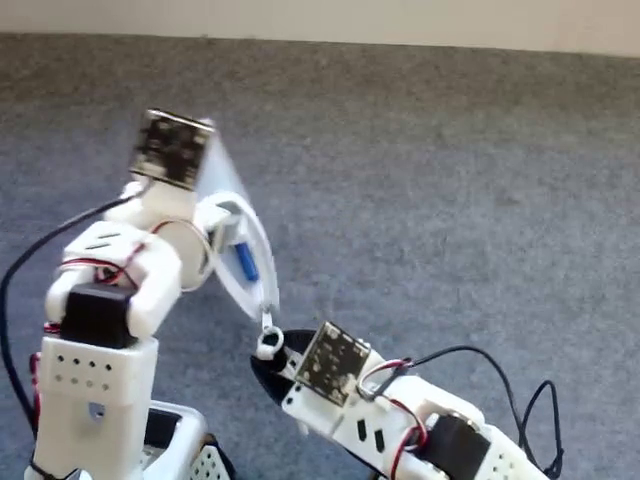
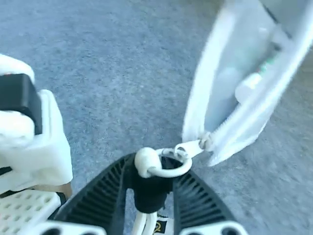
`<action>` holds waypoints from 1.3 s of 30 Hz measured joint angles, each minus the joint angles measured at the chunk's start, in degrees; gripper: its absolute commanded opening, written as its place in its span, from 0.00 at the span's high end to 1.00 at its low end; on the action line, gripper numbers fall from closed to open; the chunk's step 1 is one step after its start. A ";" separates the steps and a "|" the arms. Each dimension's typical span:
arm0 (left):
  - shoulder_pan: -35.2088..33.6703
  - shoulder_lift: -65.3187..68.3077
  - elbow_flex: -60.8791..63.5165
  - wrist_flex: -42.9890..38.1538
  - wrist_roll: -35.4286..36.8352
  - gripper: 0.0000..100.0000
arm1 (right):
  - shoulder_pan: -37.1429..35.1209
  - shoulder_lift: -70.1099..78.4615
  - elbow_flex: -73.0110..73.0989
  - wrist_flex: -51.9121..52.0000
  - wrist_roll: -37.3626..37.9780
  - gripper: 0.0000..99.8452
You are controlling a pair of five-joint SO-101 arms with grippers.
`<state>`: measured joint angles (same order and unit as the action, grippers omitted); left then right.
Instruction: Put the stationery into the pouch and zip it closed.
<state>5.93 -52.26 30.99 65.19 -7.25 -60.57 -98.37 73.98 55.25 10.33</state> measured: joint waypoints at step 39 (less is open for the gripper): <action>17.85 -0.18 -21.27 29.36 -14.07 0.79 | 17.41 -6.77 -14.59 7.91 1.23 1.00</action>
<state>23.78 -52.44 9.71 94.55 -21.32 -43.16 -105.14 59.38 63.16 11.56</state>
